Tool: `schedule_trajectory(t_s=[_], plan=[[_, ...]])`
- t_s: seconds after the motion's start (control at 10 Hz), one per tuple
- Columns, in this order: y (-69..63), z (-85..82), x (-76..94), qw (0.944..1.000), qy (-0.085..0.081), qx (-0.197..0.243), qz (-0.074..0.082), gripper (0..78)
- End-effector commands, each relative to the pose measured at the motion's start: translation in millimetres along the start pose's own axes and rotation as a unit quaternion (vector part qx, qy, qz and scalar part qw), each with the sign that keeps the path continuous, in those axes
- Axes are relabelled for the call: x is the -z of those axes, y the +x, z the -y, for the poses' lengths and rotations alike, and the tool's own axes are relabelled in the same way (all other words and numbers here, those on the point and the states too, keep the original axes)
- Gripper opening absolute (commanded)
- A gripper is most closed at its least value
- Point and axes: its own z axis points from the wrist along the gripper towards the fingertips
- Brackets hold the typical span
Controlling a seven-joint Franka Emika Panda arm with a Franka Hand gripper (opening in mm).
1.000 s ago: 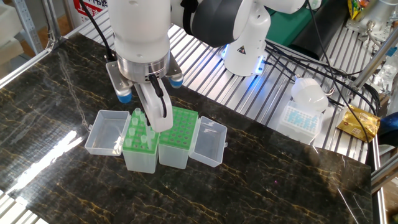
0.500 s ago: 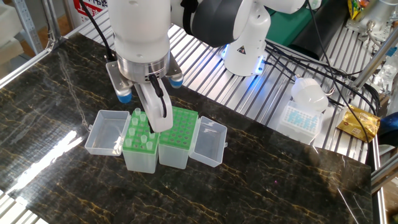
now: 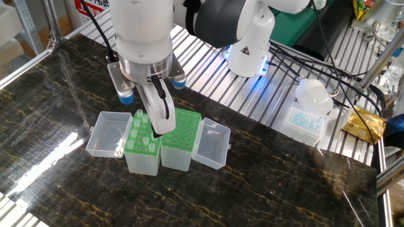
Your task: Transfer all large pipette tips from one holder to another
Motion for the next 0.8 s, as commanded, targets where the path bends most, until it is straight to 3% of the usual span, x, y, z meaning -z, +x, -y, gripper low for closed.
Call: schedule_trajectory(t_s=[0.1,0.5,0.8], plan=[[34.1,-1.0,8.6,0.9876,0.008,0.156,-0.012,77.4],[38.2,0.6,12.2,0.9779,0.011,0.208,-0.009,77.4],[38.8,0.7,12.6,0.9751,0.01,0.221,-0.009,77.4]])
